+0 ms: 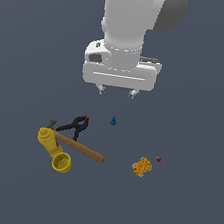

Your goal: Pick up a designated object from a clutter of objects.

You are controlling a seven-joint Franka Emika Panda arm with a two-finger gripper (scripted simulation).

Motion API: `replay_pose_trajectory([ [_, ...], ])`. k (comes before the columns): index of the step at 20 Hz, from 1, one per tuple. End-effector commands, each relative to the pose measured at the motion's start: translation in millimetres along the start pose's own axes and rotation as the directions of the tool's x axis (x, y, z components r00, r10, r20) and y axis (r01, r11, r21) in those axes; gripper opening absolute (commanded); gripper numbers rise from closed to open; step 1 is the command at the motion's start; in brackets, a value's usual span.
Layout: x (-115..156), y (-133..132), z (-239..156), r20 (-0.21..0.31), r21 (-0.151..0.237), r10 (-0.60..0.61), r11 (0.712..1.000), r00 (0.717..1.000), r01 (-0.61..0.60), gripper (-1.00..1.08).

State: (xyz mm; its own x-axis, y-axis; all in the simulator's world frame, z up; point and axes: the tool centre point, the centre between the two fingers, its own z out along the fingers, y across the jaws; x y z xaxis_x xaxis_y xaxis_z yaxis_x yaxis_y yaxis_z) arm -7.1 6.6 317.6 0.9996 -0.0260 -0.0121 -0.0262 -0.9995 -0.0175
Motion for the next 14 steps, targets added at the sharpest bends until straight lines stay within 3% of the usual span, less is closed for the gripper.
replay_pose_trajectory([
  [1, 0.0, 0.0, 0.0, 0.000, 0.000, 0.000, 1.000, 1.000, 0.000, 1.00],
  [9, 5.2, 33.7, -0.6, -0.013, -0.009, 0.052, 0.999, 0.999, -0.053, 1.00],
  [14, 5.5, 36.2, -1.0, -0.014, -0.010, 0.058, 0.998, 0.998, -0.058, 1.00],
])
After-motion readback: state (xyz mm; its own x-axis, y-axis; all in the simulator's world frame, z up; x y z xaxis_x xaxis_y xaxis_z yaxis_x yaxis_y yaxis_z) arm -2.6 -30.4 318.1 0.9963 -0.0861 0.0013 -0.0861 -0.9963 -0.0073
